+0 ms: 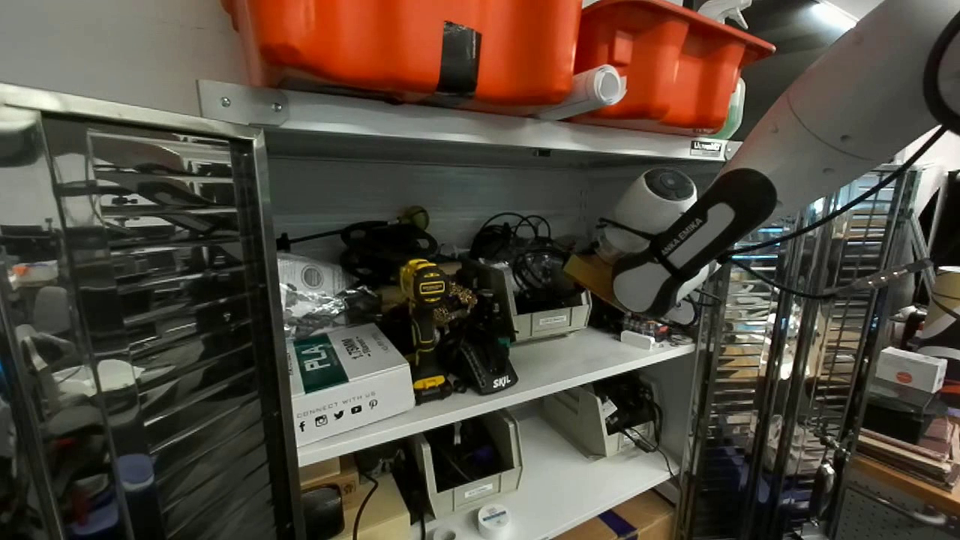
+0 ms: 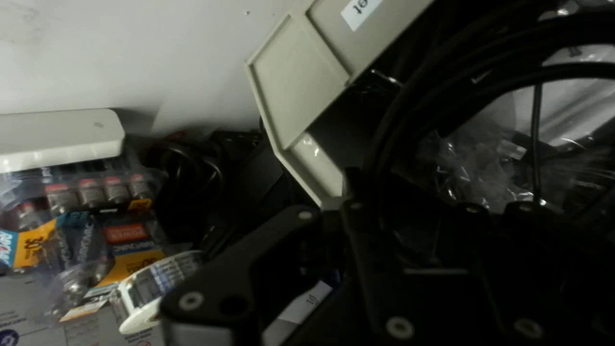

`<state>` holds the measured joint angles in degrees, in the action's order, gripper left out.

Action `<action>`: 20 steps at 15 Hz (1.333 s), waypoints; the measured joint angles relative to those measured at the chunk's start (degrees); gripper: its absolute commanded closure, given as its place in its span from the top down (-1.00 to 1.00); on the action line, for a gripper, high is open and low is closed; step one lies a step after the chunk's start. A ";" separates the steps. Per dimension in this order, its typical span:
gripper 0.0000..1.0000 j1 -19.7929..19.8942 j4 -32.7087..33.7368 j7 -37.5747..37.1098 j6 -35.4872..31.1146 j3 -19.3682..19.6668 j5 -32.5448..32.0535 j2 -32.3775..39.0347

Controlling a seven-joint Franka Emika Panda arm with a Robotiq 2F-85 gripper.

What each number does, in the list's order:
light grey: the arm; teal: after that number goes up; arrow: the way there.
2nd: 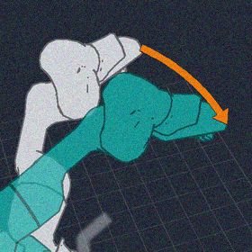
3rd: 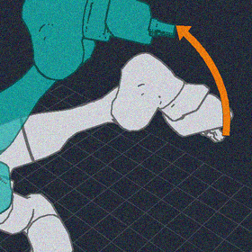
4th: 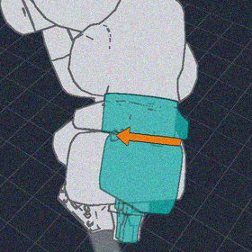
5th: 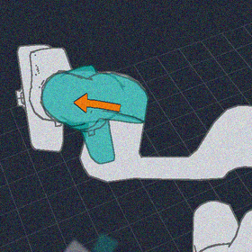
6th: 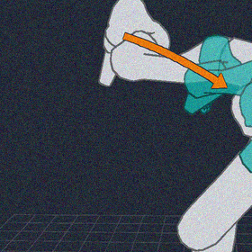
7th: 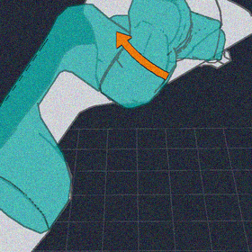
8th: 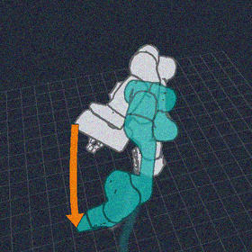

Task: Pick up the black cable and put it in the tool box

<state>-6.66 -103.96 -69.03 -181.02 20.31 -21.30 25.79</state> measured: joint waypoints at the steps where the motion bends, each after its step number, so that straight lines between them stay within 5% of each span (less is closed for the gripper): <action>1: -0.80 -0.02 1.38 -0.09 1.21 0.00 0.02 1.25; 7: -0.80 0.41 6.01 -0.25 9.84 -1.59 1.84 2.20; 12: -0.81 1.25 10.24 -0.17 10.85 -6.71 5.03 2.15; 17: -0.84 0.98 10.93 -0.19 10.76 -6.74 4.39 2.31; 18: -0.74 0.77 11.07 -0.21 10.80 -6.18 3.98 2.44; 19: -0.19 0.52 11.22 -0.22 10.89 -5.56 3.58 2.56; 20: -0.16 0.35 11.26 -0.19 11.17 -5.17 3.32 2.62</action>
<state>-6.31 -92.71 -69.22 -169.85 15.14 -17.99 28.41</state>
